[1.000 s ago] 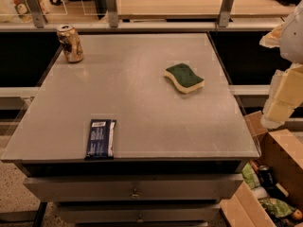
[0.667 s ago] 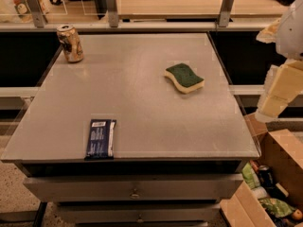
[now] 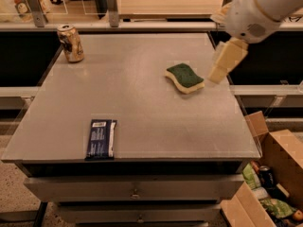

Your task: Move orange can near rxbar blueberry

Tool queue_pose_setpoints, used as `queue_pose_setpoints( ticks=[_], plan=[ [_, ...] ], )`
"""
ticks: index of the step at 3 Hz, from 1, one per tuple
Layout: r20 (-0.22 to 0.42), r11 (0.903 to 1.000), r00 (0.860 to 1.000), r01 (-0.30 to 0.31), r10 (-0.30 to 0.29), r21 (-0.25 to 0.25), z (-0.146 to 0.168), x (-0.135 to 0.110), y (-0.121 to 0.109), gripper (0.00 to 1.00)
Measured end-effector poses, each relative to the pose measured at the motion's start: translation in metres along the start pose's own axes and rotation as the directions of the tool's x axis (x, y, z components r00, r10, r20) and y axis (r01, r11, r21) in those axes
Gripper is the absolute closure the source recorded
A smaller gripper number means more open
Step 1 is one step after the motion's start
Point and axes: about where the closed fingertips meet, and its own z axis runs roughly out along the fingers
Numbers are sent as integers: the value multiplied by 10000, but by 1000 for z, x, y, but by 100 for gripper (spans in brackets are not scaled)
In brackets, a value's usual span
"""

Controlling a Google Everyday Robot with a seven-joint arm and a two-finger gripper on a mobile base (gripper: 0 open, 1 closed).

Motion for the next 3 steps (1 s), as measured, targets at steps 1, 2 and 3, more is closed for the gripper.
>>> queue_pose_setpoints(
  ticks=[1,2,3],
  plan=[
    [1302,9975,9890,675,-696,200,50,-46,-45,0],
    [2317,9982,9716,388,-485,462,104,-80,-75,0],
    [3214,9980,9467,-397,220,486,160,-117,-95,0]
  ],
)
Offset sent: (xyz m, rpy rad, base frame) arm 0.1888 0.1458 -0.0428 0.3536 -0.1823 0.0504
